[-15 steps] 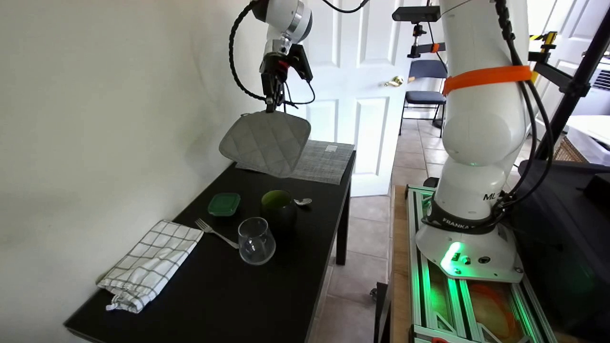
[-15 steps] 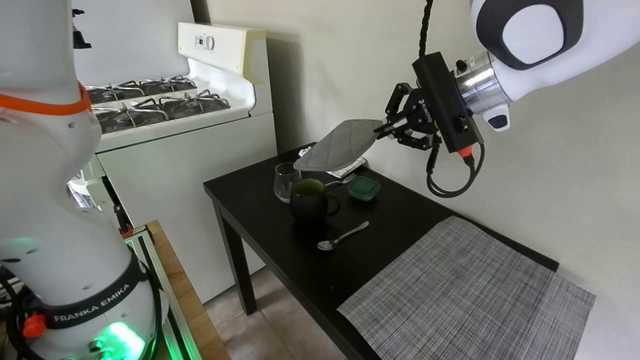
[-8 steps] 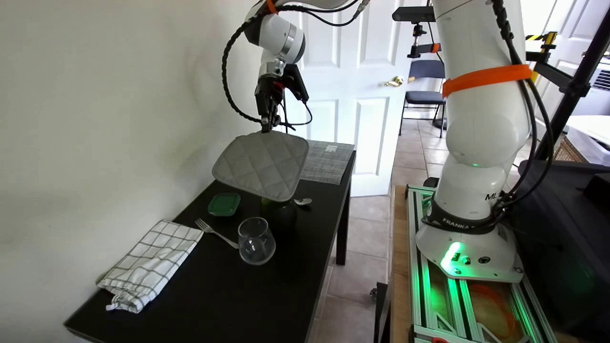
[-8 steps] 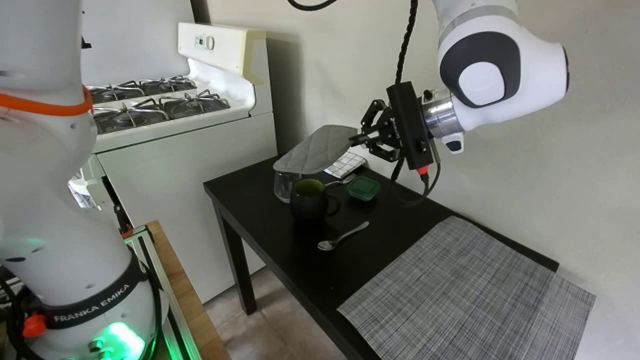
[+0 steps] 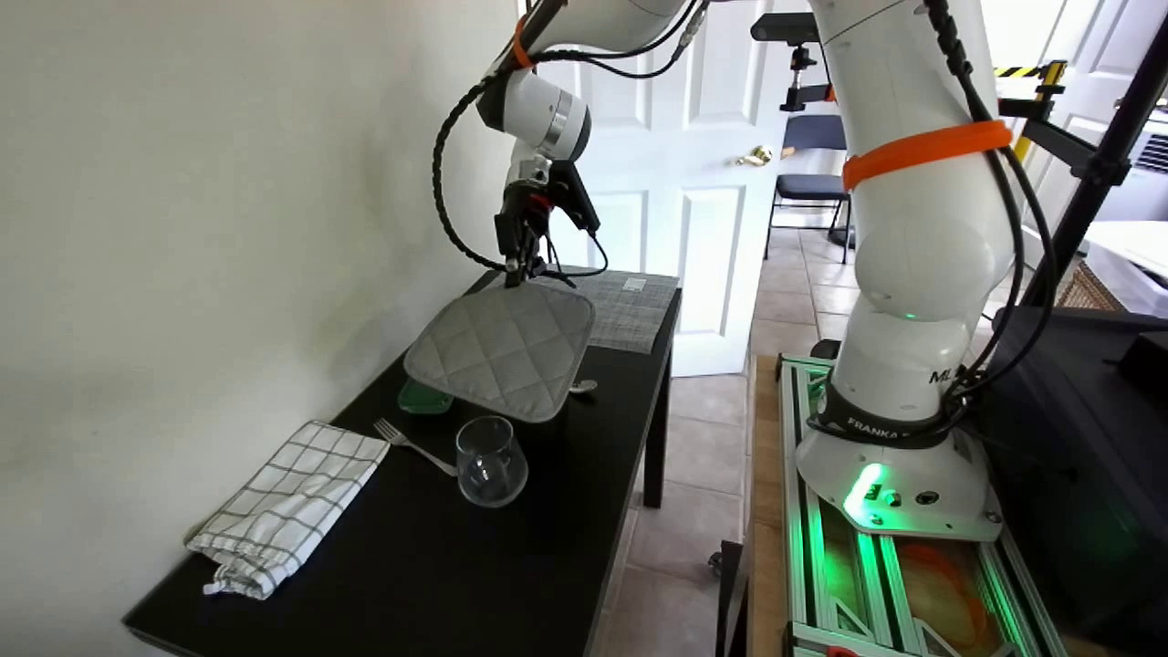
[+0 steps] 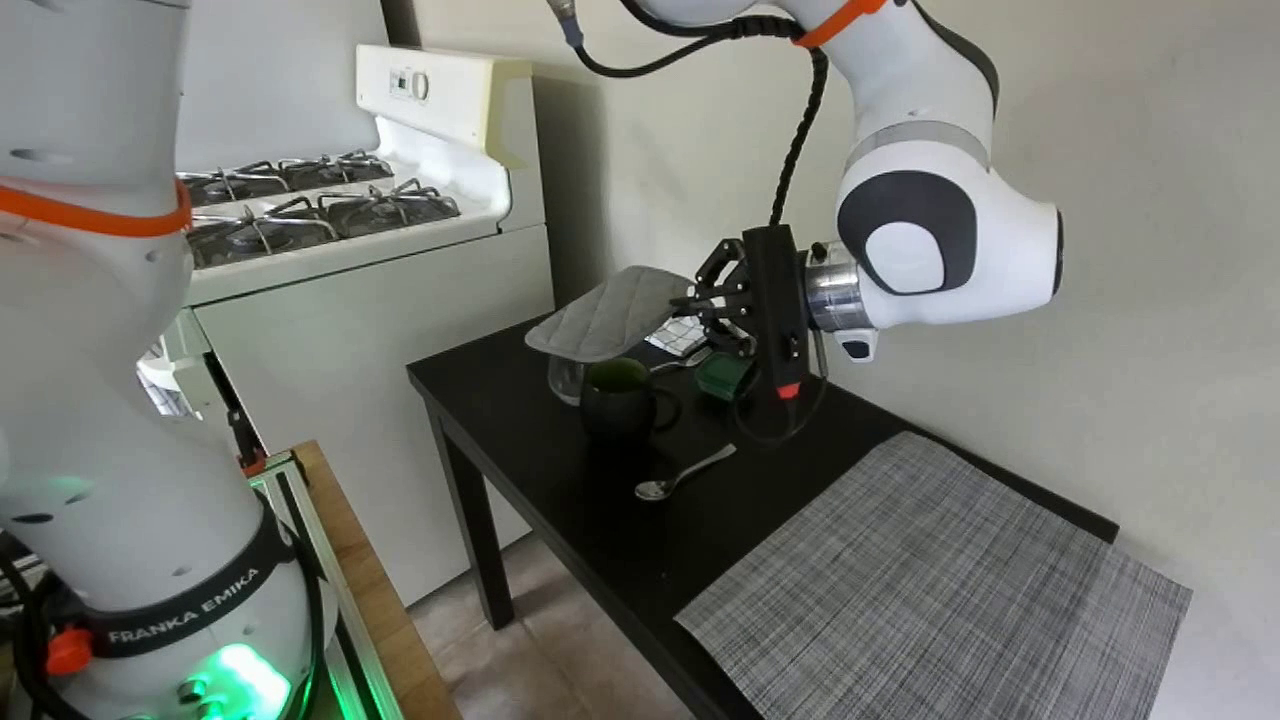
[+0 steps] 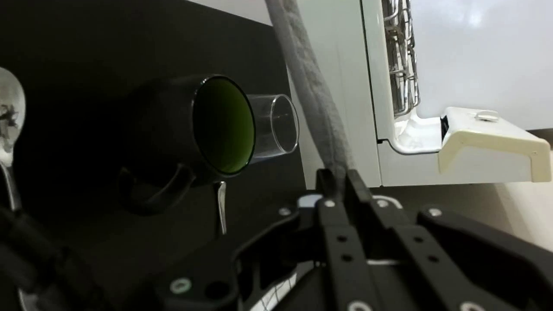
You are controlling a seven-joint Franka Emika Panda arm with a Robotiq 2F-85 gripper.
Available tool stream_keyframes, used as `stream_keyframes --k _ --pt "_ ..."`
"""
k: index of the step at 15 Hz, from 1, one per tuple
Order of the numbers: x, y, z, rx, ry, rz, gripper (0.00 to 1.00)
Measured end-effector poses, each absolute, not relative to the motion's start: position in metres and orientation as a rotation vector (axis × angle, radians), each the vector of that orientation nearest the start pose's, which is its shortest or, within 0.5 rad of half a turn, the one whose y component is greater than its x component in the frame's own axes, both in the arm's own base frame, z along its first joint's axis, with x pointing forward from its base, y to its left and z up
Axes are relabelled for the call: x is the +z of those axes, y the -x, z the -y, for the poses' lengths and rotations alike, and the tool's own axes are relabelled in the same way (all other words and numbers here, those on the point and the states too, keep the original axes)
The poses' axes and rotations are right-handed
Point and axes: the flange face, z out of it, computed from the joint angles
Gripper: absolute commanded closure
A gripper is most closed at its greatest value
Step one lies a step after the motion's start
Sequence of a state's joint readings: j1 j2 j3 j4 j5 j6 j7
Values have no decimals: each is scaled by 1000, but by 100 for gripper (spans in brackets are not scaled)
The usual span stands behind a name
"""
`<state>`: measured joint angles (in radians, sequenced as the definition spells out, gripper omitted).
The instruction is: Put the small table mat on the glass cup
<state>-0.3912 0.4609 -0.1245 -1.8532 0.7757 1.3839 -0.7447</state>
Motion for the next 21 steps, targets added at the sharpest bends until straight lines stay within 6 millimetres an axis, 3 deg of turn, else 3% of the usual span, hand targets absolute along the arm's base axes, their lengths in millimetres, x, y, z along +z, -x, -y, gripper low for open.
stream_keyframes --k 11,21 --pt "213 -528 172 304 2018 -105 98" --pt "195 -532 157 309 2085 -104 98"
